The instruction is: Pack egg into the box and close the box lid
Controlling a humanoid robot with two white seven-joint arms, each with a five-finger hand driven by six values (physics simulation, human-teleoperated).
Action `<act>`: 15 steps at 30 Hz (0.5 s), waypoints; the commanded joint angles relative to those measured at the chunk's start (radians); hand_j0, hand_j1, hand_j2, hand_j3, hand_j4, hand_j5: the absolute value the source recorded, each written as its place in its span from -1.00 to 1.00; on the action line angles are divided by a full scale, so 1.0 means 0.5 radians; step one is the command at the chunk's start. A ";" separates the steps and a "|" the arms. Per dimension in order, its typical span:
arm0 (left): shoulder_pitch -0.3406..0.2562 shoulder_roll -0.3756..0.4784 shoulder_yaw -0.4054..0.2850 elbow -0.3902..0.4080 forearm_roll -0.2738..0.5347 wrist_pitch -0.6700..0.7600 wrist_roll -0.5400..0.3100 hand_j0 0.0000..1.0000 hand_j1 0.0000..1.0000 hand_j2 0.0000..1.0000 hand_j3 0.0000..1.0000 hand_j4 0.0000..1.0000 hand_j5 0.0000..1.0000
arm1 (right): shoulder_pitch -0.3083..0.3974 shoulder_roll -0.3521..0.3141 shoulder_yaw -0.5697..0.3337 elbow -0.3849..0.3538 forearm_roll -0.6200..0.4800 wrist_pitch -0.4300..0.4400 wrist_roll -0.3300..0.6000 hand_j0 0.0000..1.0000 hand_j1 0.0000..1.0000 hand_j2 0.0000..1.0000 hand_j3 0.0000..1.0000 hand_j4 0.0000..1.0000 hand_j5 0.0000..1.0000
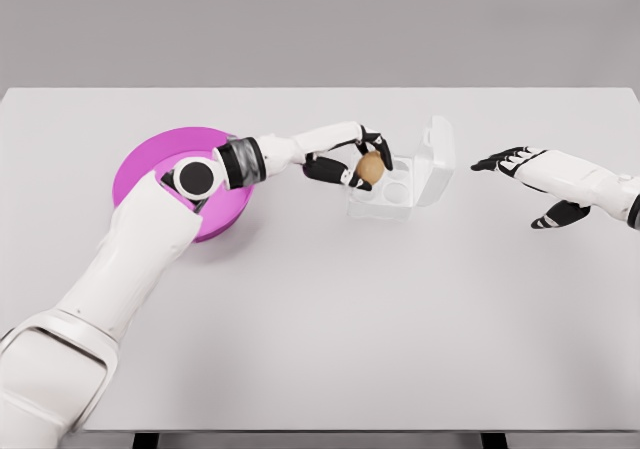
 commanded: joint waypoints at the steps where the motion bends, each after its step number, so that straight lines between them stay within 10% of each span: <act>1: 0.000 -0.026 0.004 0.055 0.008 0.000 0.001 -0.06 -0.06 -0.06 -0.06 -0.06 -0.06 | 0.000 -0.002 -0.002 -0.001 -0.012 0.005 -0.001 1.00 1.00 1.00 1.00 1.00 1.00; 9: -0.028 -0.050 0.001 0.082 0.008 -0.003 0.001 -0.03 -0.03 -0.03 -0.03 -0.03 -0.03 | 0.000 -0.005 -0.002 -0.001 -0.012 0.005 -0.001 1.00 1.00 1.00 1.00 1.00 1.00; 15: -0.028 -0.050 0.001 0.082 0.008 -0.003 0.001 0.38 0.38 0.38 0.38 0.38 0.38 | 0.000 -0.014 -0.012 0.005 -0.015 -0.010 -0.001 1.00 1.00 1.00 1.00 1.00 1.00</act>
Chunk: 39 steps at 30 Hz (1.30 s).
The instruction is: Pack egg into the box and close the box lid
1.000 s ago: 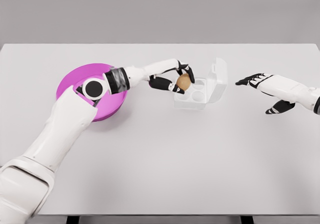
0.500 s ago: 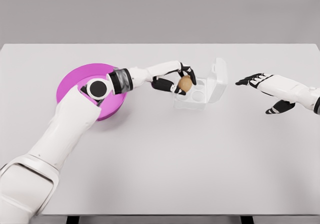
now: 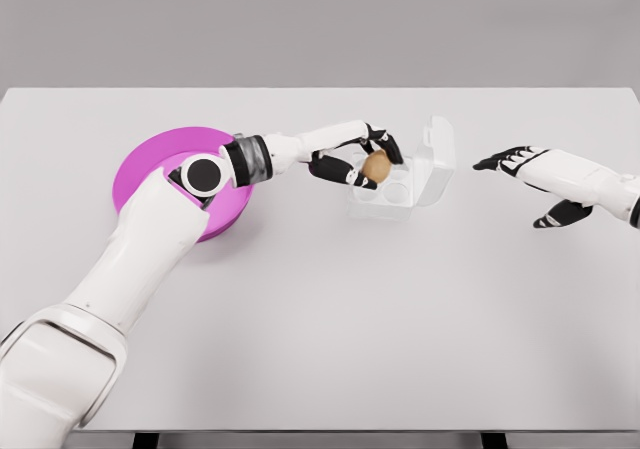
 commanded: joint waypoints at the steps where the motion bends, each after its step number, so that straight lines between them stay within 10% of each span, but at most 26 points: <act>1: 0.000 -0.002 0.003 -0.001 0.014 0.004 0.001 0.39 0.39 0.39 0.39 0.39 0.39 | 0.000 -0.005 -0.006 0.002 -0.013 0.006 -0.001 1.00 1.00 1.00 1.00 1.00 1.00; 15: -0.003 0.008 0.003 -0.004 0.017 0.007 0.001 0.52 0.52 0.52 0.52 0.52 0.52 | -0.006 -0.008 -0.006 -0.005 -0.010 0.006 -0.001 1.00 1.00 1.00 1.00 1.00 1.00; 22: 0.000 0.093 0.080 -0.142 0.050 0.004 0.001 1.00 1.00 1.00 1.00 1.00 1.00 | -0.006 0.020 0.000 -0.014 -0.010 0.012 -0.001 1.00 1.00 1.00 1.00 1.00 1.00; 31: 0.199 0.814 0.144 -0.970 0.602 -0.017 0.001 1.00 1.00 1.00 1.00 1.00 1.00 | -0.009 0.029 0.015 -0.020 -0.010 0.018 -0.001 1.00 1.00 1.00 1.00 1.00 1.00; 39: 0.285 1.173 0.150 -1.062 0.814 -0.269 0.001 1.00 1.00 1.00 1.00 1.00 1.00 | 0.009 0.057 0.018 -0.192 -0.013 0.070 -0.001 1.00 1.00 1.00 1.00 1.00 1.00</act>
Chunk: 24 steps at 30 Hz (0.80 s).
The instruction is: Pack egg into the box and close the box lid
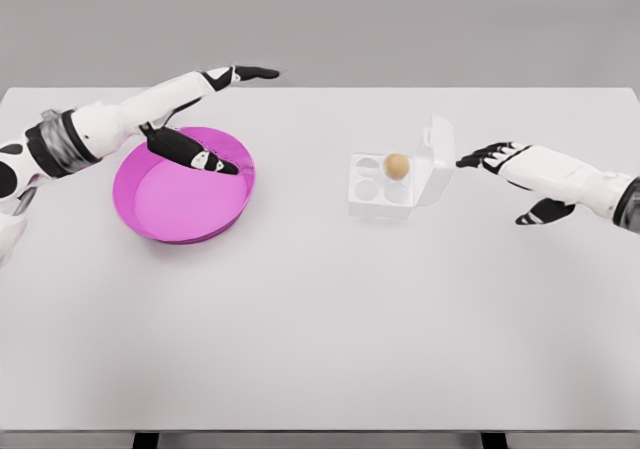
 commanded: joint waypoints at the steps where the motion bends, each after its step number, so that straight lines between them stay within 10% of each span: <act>1: 0.006 0.138 0.027 -0.025 0.058 -0.017 0.001 1.00 1.00 1.00 1.00 1.00 1.00 | 0.003 0.011 0.000 -0.085 -0.014 0.020 -0.001 1.00 1.00 1.00 1.00 1.00 1.00; 14: 0.246 0.488 0.135 -0.007 0.196 -0.017 0.001 1.00 1.00 1.00 1.00 1.00 1.00 | 0.009 0.063 0.071 -0.322 -0.026 0.041 -0.001 1.00 1.00 1.00 1.00 1.00 1.00; 19: 0.246 0.485 0.129 -0.010 0.190 -0.017 0.001 1.00 1.00 1.00 1.00 1.00 1.00 | 0.205 0.137 -0.497 -0.306 -0.090 0.008 -0.001 1.00 1.00 1.00 1.00 1.00 1.00; 24: 0.252 0.485 0.123 -0.010 0.184 -0.017 0.001 1.00 1.00 1.00 1.00 1.00 1.00 | 0.255 0.143 -0.641 -0.297 -0.225 0.008 -0.001 1.00 1.00 1.00 1.00 1.00 1.00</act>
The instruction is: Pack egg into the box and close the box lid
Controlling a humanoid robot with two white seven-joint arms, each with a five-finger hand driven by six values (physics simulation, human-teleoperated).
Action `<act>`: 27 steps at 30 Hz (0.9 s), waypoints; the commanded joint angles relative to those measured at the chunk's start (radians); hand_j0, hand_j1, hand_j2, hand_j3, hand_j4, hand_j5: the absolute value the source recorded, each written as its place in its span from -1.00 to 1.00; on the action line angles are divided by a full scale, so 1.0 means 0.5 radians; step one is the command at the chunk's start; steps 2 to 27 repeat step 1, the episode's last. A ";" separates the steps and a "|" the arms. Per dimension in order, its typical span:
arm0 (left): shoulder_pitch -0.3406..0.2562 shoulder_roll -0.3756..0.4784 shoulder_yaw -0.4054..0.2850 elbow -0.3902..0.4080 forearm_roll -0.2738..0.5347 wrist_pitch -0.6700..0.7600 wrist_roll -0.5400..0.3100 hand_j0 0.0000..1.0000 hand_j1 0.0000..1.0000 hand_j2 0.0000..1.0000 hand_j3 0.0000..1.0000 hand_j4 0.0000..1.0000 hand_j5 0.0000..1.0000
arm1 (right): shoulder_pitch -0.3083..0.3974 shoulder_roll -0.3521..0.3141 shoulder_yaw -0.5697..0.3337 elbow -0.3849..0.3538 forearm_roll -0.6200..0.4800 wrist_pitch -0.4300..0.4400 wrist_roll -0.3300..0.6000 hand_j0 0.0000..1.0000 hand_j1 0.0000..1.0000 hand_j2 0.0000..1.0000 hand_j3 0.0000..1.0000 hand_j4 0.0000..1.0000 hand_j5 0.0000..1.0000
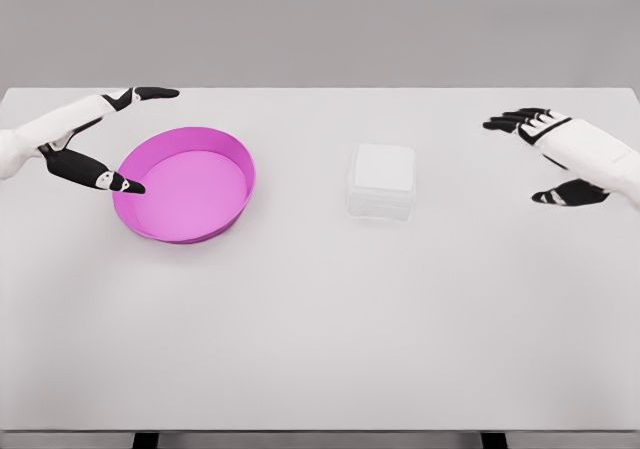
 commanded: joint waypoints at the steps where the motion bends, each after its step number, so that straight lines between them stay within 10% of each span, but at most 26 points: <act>1: 0.000 0.002 -0.006 -0.004 0.009 0.005 0.001 1.00 1.00 1.00 1.00 1.00 1.00 | 0.000 0.001 -0.088 0.002 -0.082 0.003 -0.001 1.00 1.00 1.00 1.00 1.00 1.00; 27: 0.000 0.002 -0.006 -0.004 0.009 0.005 0.001 1.00 1.00 1.00 1.00 1.00 1.00 | 0.000 0.001 -0.088 0.002 -0.082 0.003 -0.001 1.00 1.00 1.00 1.00 1.00 1.00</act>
